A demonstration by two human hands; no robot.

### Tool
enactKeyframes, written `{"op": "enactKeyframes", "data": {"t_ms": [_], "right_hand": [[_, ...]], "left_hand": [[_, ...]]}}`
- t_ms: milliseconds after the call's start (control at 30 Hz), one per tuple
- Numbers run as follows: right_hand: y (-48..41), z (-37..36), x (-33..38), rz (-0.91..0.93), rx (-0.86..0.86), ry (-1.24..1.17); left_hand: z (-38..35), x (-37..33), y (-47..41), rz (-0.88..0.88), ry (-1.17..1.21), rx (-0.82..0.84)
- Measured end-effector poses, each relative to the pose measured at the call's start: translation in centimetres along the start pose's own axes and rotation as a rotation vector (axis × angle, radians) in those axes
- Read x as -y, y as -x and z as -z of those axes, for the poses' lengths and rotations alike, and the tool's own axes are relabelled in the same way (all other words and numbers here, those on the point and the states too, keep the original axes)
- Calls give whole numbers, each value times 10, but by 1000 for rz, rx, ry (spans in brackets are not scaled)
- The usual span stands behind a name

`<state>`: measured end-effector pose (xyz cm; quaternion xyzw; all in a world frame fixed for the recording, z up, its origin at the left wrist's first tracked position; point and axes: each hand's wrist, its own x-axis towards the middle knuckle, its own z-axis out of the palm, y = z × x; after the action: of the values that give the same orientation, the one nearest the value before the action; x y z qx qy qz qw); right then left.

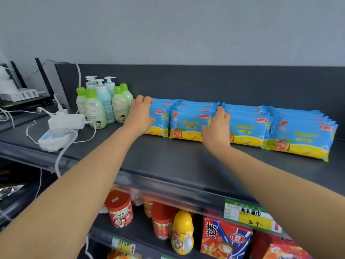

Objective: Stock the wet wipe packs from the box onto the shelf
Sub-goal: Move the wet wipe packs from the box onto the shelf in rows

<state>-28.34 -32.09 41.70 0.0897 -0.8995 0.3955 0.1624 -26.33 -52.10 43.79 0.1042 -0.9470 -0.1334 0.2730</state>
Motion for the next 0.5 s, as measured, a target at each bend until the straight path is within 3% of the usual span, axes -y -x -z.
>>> {"op": "enactKeyframes", "data": {"t_ms": [233, 500], "right_hand": [[35, 38, -6, 177, -29, -183], [119, 119, -68, 348, -88, -219]], "left_hand": [[16, -45, 41, -95, 93, -52], [20, -142, 142, -314, 248, 32]]}}
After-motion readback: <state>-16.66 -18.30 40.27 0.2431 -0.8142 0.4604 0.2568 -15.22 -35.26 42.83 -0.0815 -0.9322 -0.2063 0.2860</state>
